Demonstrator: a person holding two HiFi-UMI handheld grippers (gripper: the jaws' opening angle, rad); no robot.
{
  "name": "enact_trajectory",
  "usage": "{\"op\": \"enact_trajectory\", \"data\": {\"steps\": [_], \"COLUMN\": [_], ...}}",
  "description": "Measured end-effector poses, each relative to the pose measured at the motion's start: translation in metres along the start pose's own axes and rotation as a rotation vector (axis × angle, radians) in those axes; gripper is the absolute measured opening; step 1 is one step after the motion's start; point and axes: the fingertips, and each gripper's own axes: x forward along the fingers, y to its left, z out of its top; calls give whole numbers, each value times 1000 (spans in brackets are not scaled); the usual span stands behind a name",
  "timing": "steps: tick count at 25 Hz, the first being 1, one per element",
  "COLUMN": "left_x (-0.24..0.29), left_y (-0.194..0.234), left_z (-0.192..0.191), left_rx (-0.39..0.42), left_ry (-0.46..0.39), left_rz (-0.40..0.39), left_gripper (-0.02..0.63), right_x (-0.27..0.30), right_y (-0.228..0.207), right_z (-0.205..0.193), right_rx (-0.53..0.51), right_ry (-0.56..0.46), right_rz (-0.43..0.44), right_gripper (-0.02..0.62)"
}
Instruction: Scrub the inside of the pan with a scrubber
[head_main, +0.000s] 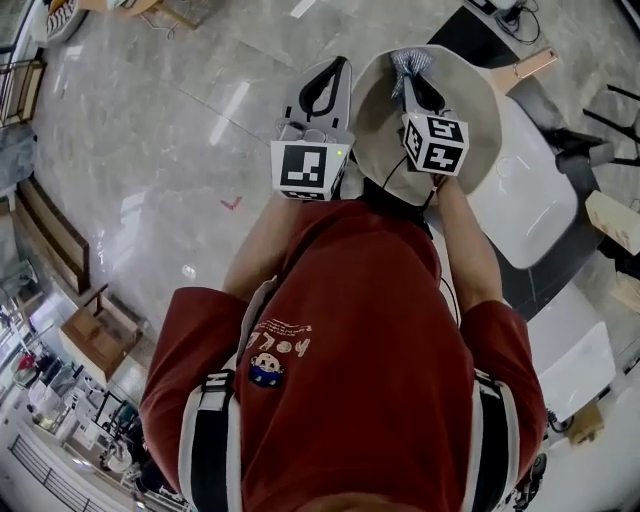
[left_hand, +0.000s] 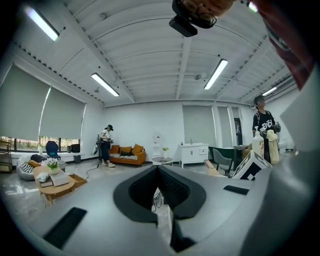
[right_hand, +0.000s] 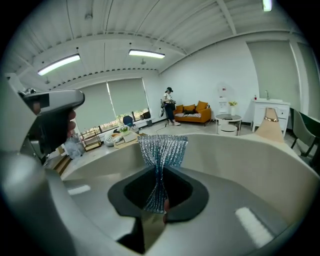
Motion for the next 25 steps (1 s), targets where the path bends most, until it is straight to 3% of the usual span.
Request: {"op": "enact_trajectory", "data": {"steps": [12, 25], "left_x": [-27, -54], "left_y": [8, -6], "left_z": [-13, -29], "left_rx": [-25, -47], "left_ry": [23, 35], "left_rz": [101, 158], "left_gripper": [6, 6], "right_x": [-2, -41], "right_y": [47, 106], "right_z": [-5, -42], "right_rx": [-88, -274], "right_ry": [49, 195], "right_rz": [232, 589], "right_gripper": [64, 64]}}
